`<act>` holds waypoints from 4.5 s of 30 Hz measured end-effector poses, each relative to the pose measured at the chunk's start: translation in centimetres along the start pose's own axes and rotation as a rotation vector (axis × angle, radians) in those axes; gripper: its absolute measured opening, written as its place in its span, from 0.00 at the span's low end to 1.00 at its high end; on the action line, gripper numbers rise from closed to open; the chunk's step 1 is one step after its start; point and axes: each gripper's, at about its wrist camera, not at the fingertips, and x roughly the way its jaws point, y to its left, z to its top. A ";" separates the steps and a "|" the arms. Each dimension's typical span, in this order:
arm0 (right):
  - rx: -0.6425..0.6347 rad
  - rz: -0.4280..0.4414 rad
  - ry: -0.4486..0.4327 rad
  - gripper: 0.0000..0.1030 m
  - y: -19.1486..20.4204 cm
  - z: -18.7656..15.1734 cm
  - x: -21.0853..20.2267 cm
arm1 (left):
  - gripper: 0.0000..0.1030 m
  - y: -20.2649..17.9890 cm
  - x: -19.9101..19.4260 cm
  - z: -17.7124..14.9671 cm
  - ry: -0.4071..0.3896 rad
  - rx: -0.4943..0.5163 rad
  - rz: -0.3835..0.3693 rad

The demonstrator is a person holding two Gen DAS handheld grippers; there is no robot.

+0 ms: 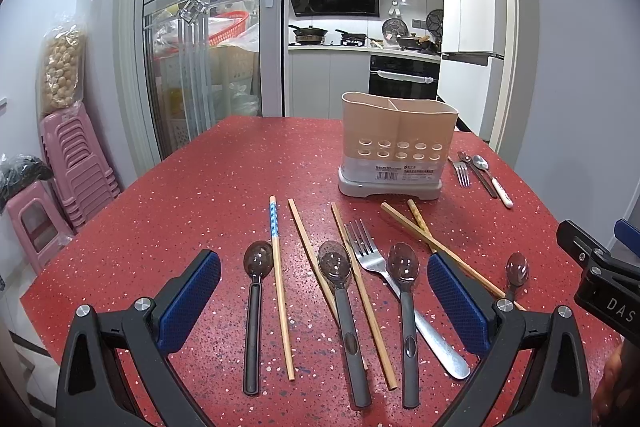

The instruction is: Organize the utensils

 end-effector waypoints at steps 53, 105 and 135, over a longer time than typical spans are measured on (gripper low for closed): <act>0.229 0.226 0.496 1.00 -4.4 -0.3 8.4 | 1.00 9.7 9.6 -0.8 0.372 -0.132 0.077; 0.142 0.359 0.584 0.07 -2.1 -1.2 12.1 | 0.75 0.8 12.1 0.2 0.576 -0.024 -0.126; 0.216 0.521 0.458 0.07 -2.7 4.3 10.5 | 0.27 2.0 7.4 7.7 0.286 -0.141 -0.311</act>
